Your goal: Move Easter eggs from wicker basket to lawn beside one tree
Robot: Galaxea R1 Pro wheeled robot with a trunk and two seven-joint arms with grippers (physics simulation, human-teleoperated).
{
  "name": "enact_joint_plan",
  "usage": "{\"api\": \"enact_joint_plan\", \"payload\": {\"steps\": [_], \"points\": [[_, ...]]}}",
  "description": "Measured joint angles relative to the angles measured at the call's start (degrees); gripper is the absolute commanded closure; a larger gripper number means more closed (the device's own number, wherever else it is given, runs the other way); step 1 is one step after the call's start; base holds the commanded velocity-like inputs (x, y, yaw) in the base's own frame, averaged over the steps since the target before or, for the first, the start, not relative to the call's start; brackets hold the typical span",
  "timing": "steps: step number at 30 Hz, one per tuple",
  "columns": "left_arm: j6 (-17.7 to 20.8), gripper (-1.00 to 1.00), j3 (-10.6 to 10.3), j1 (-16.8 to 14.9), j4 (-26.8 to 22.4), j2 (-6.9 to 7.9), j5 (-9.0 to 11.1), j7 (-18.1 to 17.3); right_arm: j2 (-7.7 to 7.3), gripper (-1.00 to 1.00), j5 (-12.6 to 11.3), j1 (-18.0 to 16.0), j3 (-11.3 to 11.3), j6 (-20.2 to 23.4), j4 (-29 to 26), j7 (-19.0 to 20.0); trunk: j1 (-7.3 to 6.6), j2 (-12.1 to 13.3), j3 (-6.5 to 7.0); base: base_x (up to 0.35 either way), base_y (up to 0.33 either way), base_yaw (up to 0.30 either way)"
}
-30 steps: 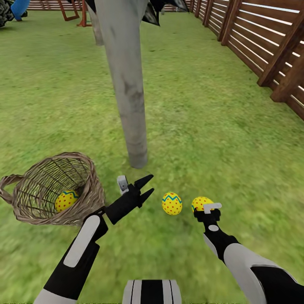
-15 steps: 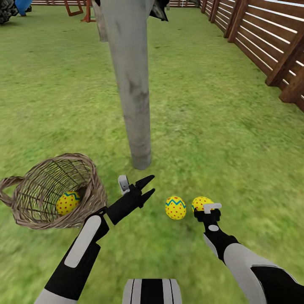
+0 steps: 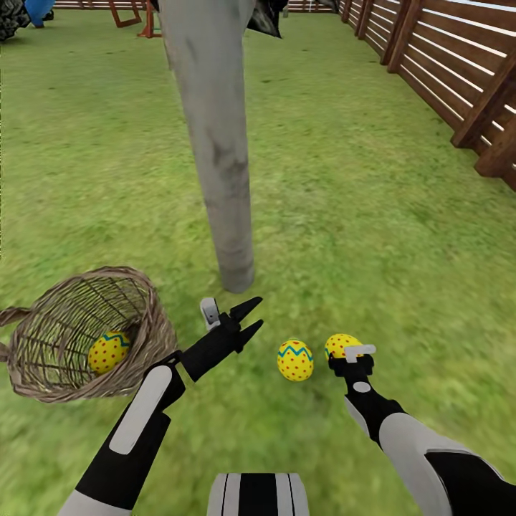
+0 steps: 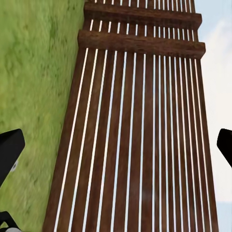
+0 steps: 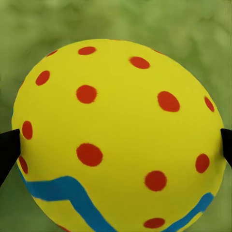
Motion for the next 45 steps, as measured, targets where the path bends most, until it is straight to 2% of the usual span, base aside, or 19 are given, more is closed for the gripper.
{"api": "enact_joint_plan", "payload": {"steps": [6, 11, 19, 23, 35, 36, 45], "points": [[0.1, -1.0, -0.18, 0.01, -0.03, 0.0, 0.0, 0.0, 0.03, 1.0, 0.01, -0.01, -0.01, 0.06, 0.03, 0.0, 0.0, 0.0, -0.34, 0.001, 0.0, 0.149], [0.02, -1.0, -1.37, 0.0, -0.01, 0.0, -0.02, 0.0, 0.13, 1.0, 0.04, 0.0, -0.01, 0.06, 0.0, 0.0, 0.13, -0.06, -1.53, 0.0, 0.0, 0.017], [0.02, -1.0, -1.46, 0.0, -0.01, 0.0, -0.01, -0.01, 0.03, 1.0, 0.51, -0.03, 0.24, -0.06, -0.34, -0.15, 0.32, -0.18, -3.29, 0.0, 0.0, 0.0], [0.02, -1.0, -1.49, 0.0, -0.01, 0.0, -0.01, -0.01, -0.11, 1.0, 0.43, -0.02, 0.16, 0.1, -2.45, -0.21, 0.42, -0.24, -4.19, 0.0, 0.0, 0.0], [0.02, -1.0, -1.39, 0.01, -0.03, 0.0, 0.01, 0.01, 0.16, 1.0, 0.17, -0.03, -0.11, 0.56, -2.91, -0.51, 0.42, -0.24, -4.19, 0.0, 0.0, 0.0], [0.02, -1.0, -1.4, 0.01, -0.03, 0.0, 0.01, 0.0, 0.17, -1.0, 0.14, -0.03, -0.09, 0.58, -2.92, -0.56, 0.42, -0.24, -4.19, 0.0, 0.0, 0.0], [0.05, -1.0, -1.37, 0.01, -0.02, 0.0, 0.01, 0.0, 0.03, -1.0, 0.25, -0.02, -0.07, 0.56, -3.0, -0.05, 0.42, -0.23, -4.19, 0.0, 0.0, 0.0]]}}
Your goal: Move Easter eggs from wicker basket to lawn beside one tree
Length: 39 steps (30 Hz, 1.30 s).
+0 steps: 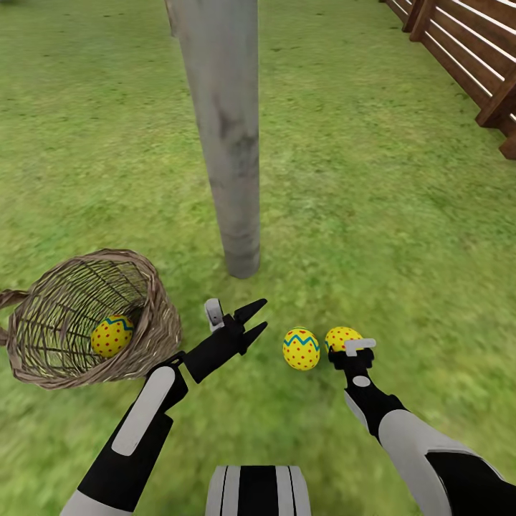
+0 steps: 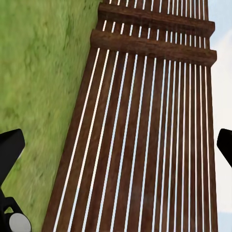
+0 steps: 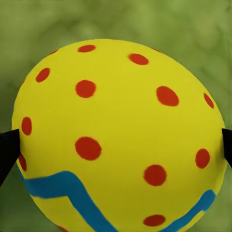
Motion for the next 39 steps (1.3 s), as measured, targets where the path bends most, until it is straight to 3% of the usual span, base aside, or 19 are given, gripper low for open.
{"api": "enact_joint_plan", "payload": {"steps": [13, 19, 39], "points": [[-0.03, -1.0, 0.04, -0.01, 0.0, 0.0, 0.12, 0.0, 0.12, -1.0, 0.08, 0.0, 0.06, -0.27, 0.06, 0.29, 0.0, 0.0, 0.0, 0.0, 0.0, 0.0], [0.0, -1.0, -0.04, -0.01, 0.01, 0.0, 0.18, 0.0, 0.06, -1.0, -0.21, 0.02, 0.08, -0.35, 3.07, 0.53, -0.15, 0.08, 1.32, 0.0, 0.0, 0.0], [-0.03, -1.0, -0.48, -0.01, 0.09, -0.18, 0.1, -0.01, 0.08, -1.0, -0.31, -0.05, 0.13, -0.43, 2.81, 0.77, -0.66, 0.35, 5.75, 0.0, 0.0, 0.0]]}}
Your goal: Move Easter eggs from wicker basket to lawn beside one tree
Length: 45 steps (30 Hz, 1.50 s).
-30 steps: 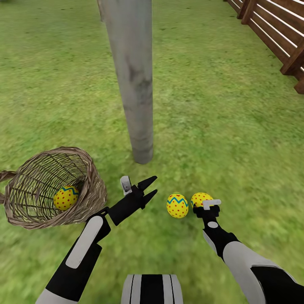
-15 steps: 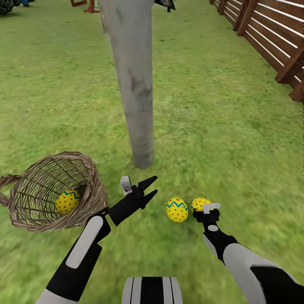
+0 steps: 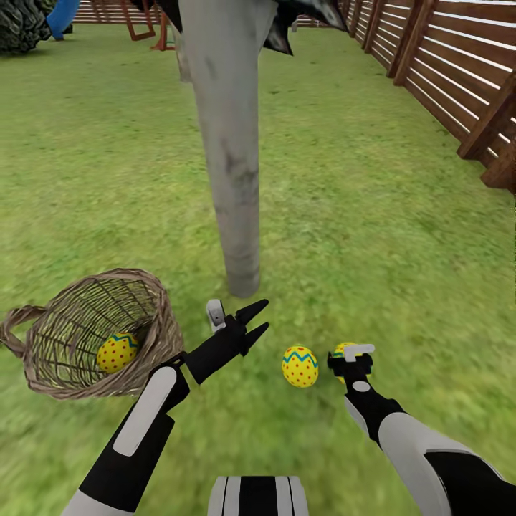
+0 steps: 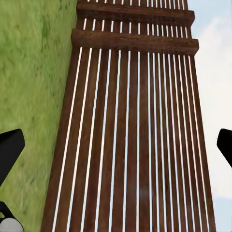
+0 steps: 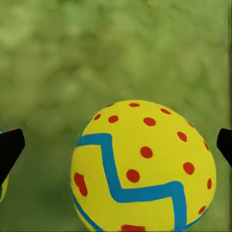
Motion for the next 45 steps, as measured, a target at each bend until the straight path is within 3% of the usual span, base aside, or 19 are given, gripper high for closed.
{"api": "enact_joint_plan", "payload": {"steps": [7, 9, 13, 14, 16, 18, 20, 23, 24, 25, 45], "points": [[0.0, -1.0, 0.0, 0.01, 0.0, 0.0, 0.0, 0.0, -0.04, -1.0, -0.27, -0.02, -0.05, 1.13, -4.82, -0.31, -0.18, 0.09, 1.55, 0.0, 0.0, 0.0], [0.0, -1.0, 0.0, 0.0, 0.0, 0.0, 0.0, 0.0, 0.01, -1.0, -0.33, -0.02, -0.06, 3.97, -6.38, -0.38, -0.23, 0.12, 2.0, 0.0, 0.0, 0.0], [-0.07, -1.0, 0.03, 0.01, 0.0, 0.0, -0.07, 0.15, -0.27, -1.0, -0.82, -0.06, -0.23, 19.98, -13.48, -0.23, -0.34, 0.17, 2.88, 0.0, 0.0, 0.0], [0.06, -1.0, 0.01, 0.01, 0.0, 0.0, -0.12, 0.46, -0.39, -1.0, -0.89, -0.06, -0.33, 26.73, -16.24, 0.32, -0.36, 0.19, 3.11, 0.0, 0.0, 0.0], [0.53, -1.0, 0.12, 0.0, -0.02, 0.07, -0.14, 0.71, -0.48, -1.0, -1.03, -0.05, -0.41, 34.71, -19.81, 2.54, -0.41, 0.21, 3.55, 0.0, 0.0, 0.0], [0.8, -1.0, 0.17, -0.21, -0.08, 0.09, -0.13, 0.88, -1.45, -1.0, -0.86, -0.05, -0.56, 43.66, -22.56, 10.41, -0.47, 0.24, 3.99, -0.057, 0.0, 0.0], [0.88, -1.0, 0.19, -0.39, -0.1, 0.1, -0.09, 2.29, -4.83, -1.0, -1.37, -0.06, -0.67, 49.19, -24.38, 22.78, -0.49, 0.27, 4.44, -0.269, 0.0, 0.0], [0.89, -1.0, 0.18, -0.42, -0.1, 0.09, 0.06, 3.62, -8.28, -1.0, -1.96, -0.05, -2.34, 50.94, -24.82, 35.54, -0.56, 0.31, 5.1, -0.326, 0.0, 0.0], [0.9, -1.0, 0.14, -0.43, -0.09, 0.09, 0.08, 3.75, -8.93, -1.0, -2.04, -0.04, -3.16, 51.05, -24.86, 39.43, -0.58, 0.32, 5.32, -0.337, 0.0, 0.0], [0.9, -1.0, 0.11, -0.44, -0.09, 0.09, 0.08, 3.79, -9.12, -1.0, -2.07, -0.04, -3.44, 51.08, -24.87, 40.97, -0.61, 0.34, 5.54, -0.309, 0.0, 0.0], [0.9, -1.0, 0.09, -0.46, -0.26, 0.09, 0.17, 3.82, -8.91, -1.0, -2.07, -0.02, -3.55, 50.83, -24.88, 42.3, -1.16, 0.6, 9.98, -0.018, 0.0, 0.0]]}}
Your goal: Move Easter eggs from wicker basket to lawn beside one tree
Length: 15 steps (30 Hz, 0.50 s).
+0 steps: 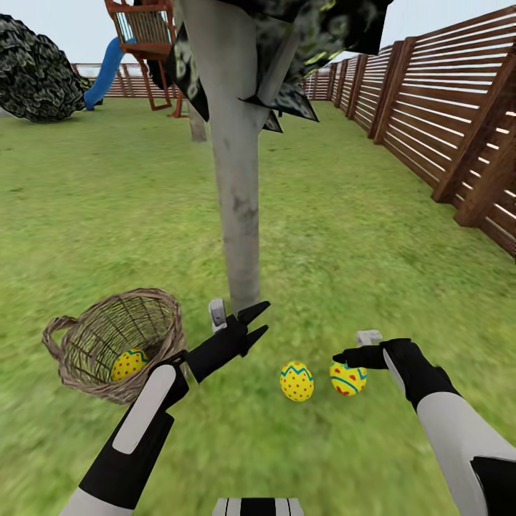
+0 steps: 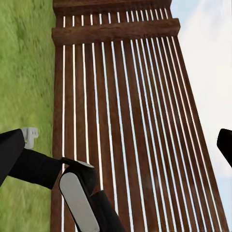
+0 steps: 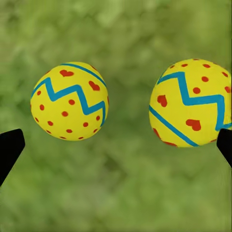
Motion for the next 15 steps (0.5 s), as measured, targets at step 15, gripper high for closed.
{"api": "enact_joint_plan", "payload": {"steps": [15], "points": [[-0.06, -1.0, 2.68, 0.04, -0.13, 1.17, 0.66, -0.4, 0.34, -1.0, 0.01, 0.04, 0.0, 0.12, 0.12, -0.27, -0.39, 0.2, 3.33, -0.014, 0.0, 0.069]]}}
